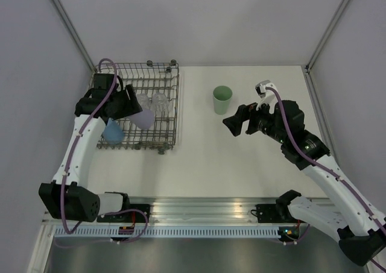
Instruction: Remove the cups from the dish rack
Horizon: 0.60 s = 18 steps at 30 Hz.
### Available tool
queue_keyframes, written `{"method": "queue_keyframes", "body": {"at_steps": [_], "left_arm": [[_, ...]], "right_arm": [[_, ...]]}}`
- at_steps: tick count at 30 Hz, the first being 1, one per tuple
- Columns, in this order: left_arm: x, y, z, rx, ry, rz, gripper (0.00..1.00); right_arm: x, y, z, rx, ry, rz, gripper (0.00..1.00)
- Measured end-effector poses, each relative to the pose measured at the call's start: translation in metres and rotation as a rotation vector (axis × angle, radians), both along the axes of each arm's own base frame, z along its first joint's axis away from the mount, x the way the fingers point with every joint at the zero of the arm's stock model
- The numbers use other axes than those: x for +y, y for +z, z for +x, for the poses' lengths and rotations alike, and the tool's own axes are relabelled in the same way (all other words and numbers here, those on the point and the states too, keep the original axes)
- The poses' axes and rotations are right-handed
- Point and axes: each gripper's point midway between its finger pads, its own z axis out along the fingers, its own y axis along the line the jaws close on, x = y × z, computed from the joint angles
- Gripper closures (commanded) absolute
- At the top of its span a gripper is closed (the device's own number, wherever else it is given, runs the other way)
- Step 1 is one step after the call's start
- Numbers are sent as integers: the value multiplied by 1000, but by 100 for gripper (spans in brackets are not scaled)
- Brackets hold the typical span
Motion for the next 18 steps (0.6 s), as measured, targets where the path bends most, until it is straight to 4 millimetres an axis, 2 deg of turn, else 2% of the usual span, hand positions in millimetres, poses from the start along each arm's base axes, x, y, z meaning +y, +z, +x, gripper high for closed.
{"method": "queue_keyframes", "body": {"at_steps": [3, 6, 10, 13, 18], "left_arm": [[-22, 30, -6, -92, -75, -105, 98], [-49, 59, -15, -176, -161, -231, 98], [-86, 95, -26, -271, -290, -413, 98], [-107, 107, -34, -299, -361, -541, 98], [-140, 106, -50, -255, -457, -759, 98]], "right_arm": [[22, -12, -3, 38, 84, 85, 6], [44, -10, -5, 57, 165, 185, 7], [62, -3, -8, 61, 235, 306, 9], [72, 6, -11, 69, 280, 404, 11], [84, 20, -17, 82, 345, 547, 12]]}}
